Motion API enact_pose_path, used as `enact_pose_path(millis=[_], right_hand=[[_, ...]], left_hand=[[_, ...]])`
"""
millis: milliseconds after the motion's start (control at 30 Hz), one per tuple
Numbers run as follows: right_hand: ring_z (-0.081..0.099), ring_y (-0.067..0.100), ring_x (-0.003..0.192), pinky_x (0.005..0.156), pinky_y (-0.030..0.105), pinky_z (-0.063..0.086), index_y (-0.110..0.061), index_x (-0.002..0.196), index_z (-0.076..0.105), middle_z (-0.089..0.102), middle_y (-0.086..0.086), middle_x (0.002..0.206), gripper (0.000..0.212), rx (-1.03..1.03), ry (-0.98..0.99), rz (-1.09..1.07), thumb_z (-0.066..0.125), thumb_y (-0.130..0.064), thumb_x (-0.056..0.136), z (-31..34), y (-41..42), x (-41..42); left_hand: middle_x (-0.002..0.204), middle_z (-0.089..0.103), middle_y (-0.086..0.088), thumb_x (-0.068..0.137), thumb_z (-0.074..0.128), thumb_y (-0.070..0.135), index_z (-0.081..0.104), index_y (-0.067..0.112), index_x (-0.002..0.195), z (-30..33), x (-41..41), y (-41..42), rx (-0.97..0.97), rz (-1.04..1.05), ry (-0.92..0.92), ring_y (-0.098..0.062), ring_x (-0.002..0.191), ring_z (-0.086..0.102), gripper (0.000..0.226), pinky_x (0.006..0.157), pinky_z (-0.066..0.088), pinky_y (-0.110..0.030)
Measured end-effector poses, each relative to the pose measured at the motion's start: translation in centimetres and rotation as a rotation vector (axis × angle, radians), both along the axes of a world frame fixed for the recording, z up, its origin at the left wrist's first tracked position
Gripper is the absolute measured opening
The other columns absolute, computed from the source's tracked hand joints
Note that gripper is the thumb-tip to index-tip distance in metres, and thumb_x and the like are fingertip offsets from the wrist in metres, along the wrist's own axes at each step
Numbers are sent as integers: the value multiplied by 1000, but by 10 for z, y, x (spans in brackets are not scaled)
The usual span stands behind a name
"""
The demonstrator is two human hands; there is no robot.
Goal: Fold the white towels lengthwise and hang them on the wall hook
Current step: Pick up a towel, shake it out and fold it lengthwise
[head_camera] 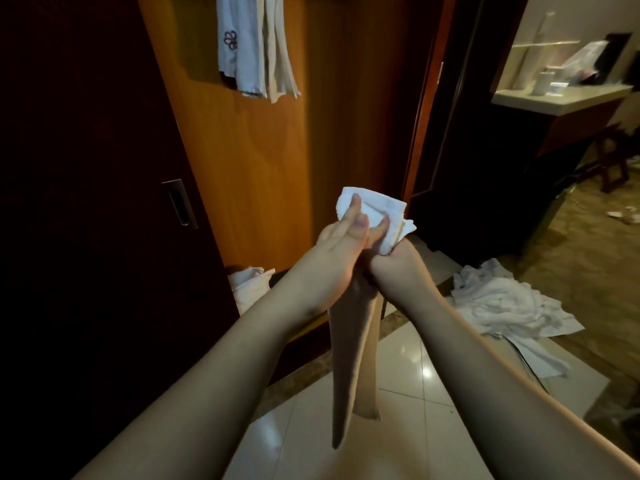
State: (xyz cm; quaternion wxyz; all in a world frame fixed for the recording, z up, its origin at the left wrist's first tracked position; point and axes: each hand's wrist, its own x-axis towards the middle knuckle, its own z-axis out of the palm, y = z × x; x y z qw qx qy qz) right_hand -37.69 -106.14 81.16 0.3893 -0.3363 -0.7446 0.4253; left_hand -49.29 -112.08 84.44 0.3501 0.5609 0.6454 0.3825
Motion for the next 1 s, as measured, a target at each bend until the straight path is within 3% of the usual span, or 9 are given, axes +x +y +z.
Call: enact_pose_path(millis=[133,200,333,400,467,600,700,833,1000], right_hand=[[67,7,59,52,21,47,-27,79,71,70,-9,67,19,-158,61,21,62,-43,75,1,8,7],[63,7,56,56,26,47,-19,76,69,66,-6,61,28,-246,106,97,68,-44,63,4,14,10],[67,26,77,74,47,55,-22,76,77,70,7,78,25,-282,148,220,70,-32,54,9,24,19],[67,27,77,75,44,53,-25,74,77,69,7,75,24,-277,173,261,68,-20,53,12,26,24],[68,21,73,72,38,54,-24,74,78,69,3,70,31,-285,206,290,60,-7,55,14,28,27],[66,25,72,69,36,53,-11,74,74,67,11,74,27,-329,269,306,56,0,58,14,31,32],[61,36,68,65,31,50,-9,76,74,65,17,74,27,-364,319,309,55,1,59,15,32,35],[72,17,70,63,26,58,-19,77,81,74,5,74,37,-389,332,402,56,2,62,21,33,39],[57,25,68,65,35,46,-3,78,70,62,11,71,23,-234,-50,210,57,-12,62,16,42,39]], left_hand=[[134,59,17,93,33,64,61,40,129,2,-15,-18,329,119,-133,16,123,43,52,101,31,-9],[122,61,12,94,55,45,65,35,110,5,-27,-14,480,281,-157,5,113,55,21,92,47,-16],[127,58,6,79,70,57,52,24,135,8,-48,-4,181,161,-387,-16,126,50,67,100,39,-29],[135,62,-1,69,76,63,56,20,136,5,-57,-2,95,-32,-483,-21,130,52,82,110,37,-37],[133,65,-4,61,86,58,64,23,129,4,-62,-3,125,-158,-497,-22,128,57,80,104,45,-35],[118,70,6,63,89,40,71,39,111,12,-59,-3,214,-176,-325,-19,117,63,51,96,54,-38],[109,69,17,66,84,40,67,37,111,17,-55,-4,240,-205,-198,-9,108,64,49,87,55,-27],[101,68,19,75,83,30,62,36,104,27,-51,-6,325,-158,46,2,97,62,37,79,51,-15],[81,62,12,86,75,36,58,37,84,58,-57,-3,232,-186,592,3,75,56,17,60,39,-19]])
